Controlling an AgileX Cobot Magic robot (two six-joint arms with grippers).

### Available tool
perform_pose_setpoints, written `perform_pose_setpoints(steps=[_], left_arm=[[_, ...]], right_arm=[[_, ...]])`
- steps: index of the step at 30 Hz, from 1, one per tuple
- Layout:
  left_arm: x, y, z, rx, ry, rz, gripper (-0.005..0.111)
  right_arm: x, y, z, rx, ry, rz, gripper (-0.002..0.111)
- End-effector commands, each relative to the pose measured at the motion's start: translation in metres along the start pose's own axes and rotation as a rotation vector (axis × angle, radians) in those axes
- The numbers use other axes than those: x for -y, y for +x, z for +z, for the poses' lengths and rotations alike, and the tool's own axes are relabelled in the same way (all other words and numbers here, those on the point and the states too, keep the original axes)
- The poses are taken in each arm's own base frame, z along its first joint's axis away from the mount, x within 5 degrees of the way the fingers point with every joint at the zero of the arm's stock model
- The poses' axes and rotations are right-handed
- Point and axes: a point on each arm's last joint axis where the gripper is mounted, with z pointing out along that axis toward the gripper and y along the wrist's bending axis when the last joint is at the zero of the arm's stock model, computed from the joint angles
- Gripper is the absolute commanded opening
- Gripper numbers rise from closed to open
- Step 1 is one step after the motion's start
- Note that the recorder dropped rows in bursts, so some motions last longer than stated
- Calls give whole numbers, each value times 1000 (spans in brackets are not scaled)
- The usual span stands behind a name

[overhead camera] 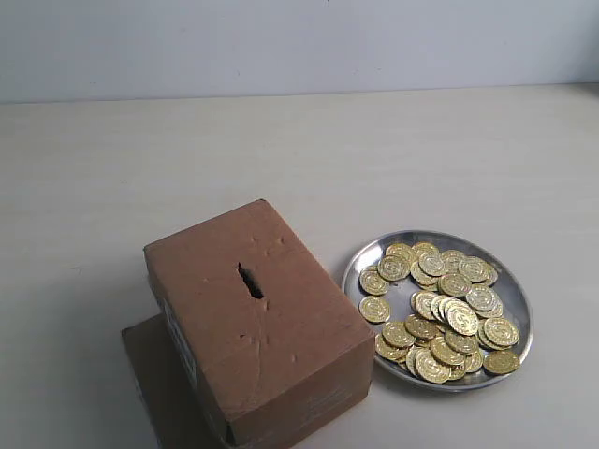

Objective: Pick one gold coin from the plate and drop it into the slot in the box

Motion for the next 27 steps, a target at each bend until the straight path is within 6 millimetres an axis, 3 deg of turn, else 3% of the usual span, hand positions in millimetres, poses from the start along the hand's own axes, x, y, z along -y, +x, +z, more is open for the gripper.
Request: perform_pose_setpoints(steps=[1,11,14,16,20,24,27], left_arm=[[0,-1,0,14,4,-6,0],[0,-1,0,14,4,-3,0],[1,-4,-1,46,11,-28,0],[4,-5,-1,56,42,-117,0],[3,-9,-1,103,43,-124,0],[4,-16,-2,173,70,-247,0],[4,-22,-3,229,92,-363,0]], right_arm=[[0,0,0,10,6,-4,0],[1,0,0,15,12,-23,0],[1,-10,-1,128,18,-50,0],[0,-18,-2,216,-10,89,0],[1,-30,-6,355,-46,302,0],[1,-31,-6,358,-112,687,0],[1,-31,-6,348,-138,835,0]])
